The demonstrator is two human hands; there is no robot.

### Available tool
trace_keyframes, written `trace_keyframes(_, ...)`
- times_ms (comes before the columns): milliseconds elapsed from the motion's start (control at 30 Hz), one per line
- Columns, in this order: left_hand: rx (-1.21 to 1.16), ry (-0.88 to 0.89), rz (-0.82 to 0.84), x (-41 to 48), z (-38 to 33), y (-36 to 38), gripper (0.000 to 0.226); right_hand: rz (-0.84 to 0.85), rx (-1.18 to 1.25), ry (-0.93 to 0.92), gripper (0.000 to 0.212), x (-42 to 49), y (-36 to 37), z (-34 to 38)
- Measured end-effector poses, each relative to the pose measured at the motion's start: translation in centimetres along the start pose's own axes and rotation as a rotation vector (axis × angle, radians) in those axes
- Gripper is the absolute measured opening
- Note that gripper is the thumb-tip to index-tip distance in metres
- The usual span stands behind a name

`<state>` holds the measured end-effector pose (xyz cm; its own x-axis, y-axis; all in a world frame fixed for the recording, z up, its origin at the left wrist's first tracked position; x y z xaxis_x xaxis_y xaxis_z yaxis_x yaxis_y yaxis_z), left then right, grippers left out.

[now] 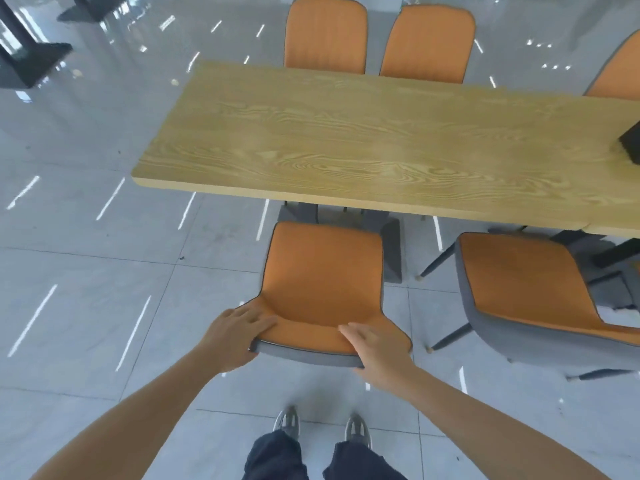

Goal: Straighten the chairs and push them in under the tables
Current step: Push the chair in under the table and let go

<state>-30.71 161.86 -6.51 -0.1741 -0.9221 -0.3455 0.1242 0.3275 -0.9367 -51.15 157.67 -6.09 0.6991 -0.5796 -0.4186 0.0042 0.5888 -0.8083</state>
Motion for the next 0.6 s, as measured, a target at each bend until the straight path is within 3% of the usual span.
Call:
trace_keyframes(200,-0.148,0.056,0.093,0.7,0.6,0.8,0.066,-0.146,0.017,0.045,0.053,0.4,0.0,-0.3)
trace_keyframes(367,-0.152,0.064,0.165,1.5,0.3,1.4,0.060,-0.136,0.016,0.080,0.047,0.5,0.5,-1.3)
trace_keyframes(600,-0.207,0.032,0.143,1.3,0.4,1.4,0.061,-0.124,0.011,0.046,0.047,0.5,0.8,-1.3)
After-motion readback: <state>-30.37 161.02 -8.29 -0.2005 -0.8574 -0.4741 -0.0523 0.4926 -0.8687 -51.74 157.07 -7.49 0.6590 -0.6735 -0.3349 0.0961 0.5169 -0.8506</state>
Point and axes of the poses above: each hand's wrist, its own x-axis towards the middle knuckle, its own y-axis out of the palm, z = x × y, the point moved 7 cm from there along x, towards the middle knuckle, and after that the axes turned 9 degrees about x, right-handed, at the moved point
